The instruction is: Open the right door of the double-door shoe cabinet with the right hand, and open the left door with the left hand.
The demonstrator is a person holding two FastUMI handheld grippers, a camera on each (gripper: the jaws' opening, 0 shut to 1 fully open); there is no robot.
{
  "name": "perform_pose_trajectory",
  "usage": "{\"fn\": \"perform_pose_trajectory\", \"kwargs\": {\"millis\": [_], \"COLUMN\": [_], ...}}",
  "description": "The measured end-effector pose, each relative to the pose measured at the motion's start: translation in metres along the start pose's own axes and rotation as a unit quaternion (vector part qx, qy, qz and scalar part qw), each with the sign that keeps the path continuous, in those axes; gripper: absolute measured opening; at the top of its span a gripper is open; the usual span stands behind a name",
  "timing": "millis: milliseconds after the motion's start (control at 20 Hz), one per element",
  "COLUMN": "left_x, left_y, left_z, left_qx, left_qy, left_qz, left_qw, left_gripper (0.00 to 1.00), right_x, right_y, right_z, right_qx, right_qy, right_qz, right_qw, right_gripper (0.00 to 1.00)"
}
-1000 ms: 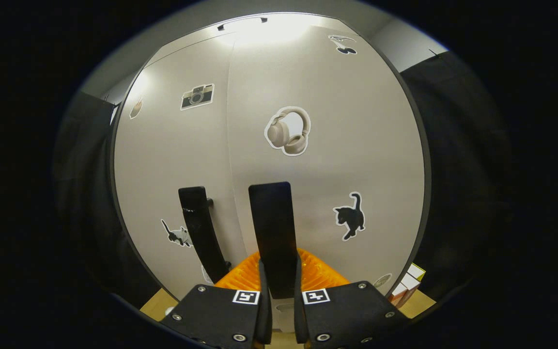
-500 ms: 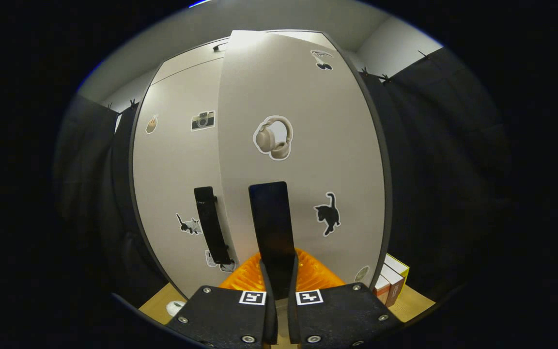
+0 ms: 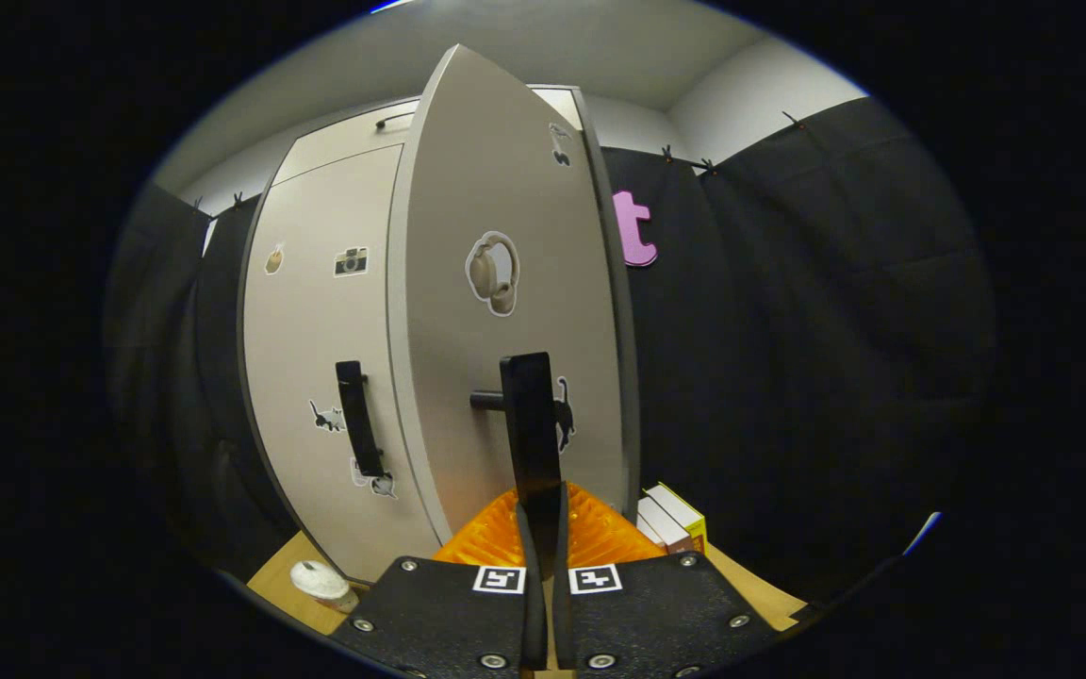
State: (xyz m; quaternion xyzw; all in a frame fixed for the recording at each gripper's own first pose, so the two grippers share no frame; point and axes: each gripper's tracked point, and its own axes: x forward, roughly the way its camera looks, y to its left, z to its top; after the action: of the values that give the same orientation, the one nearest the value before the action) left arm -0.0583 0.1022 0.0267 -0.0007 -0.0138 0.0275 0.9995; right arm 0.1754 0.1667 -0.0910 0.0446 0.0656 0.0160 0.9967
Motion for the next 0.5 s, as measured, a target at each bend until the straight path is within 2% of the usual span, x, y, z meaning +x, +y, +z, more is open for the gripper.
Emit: {"fn": "perform_pose_trajectory", "kwargs": {"millis": [100, 200, 500], "left_x": [0.001, 0.002, 0.002], "left_y": [-0.015, -0.026, -0.063], "left_z": [0.002, 0.001, -0.002], "left_qx": [-0.004, -0.006, -0.007], "left_qy": [-0.003, 0.001, 0.007], "left_qz": [-0.014, -0.023, -0.04], "left_qw": [1.0, 1.0, 0.999], "left_gripper": [0.96, 0.96, 0.96], "right_x": [-0.002, -0.007, -0.011], "right_y": [-0.023, -0.04, -0.062], "right_z": [0.002, 0.006, 0.013], "right_qx": [-0.021, -0.028, -0.026], "right_qy": [-0.005, -0.004, -0.007], "right_qz": [-0.035, -0.053, -0.043], "right_qw": [0.999, 0.998, 0.999], "right_gripper": [0.0, 0.0, 0.0]}}
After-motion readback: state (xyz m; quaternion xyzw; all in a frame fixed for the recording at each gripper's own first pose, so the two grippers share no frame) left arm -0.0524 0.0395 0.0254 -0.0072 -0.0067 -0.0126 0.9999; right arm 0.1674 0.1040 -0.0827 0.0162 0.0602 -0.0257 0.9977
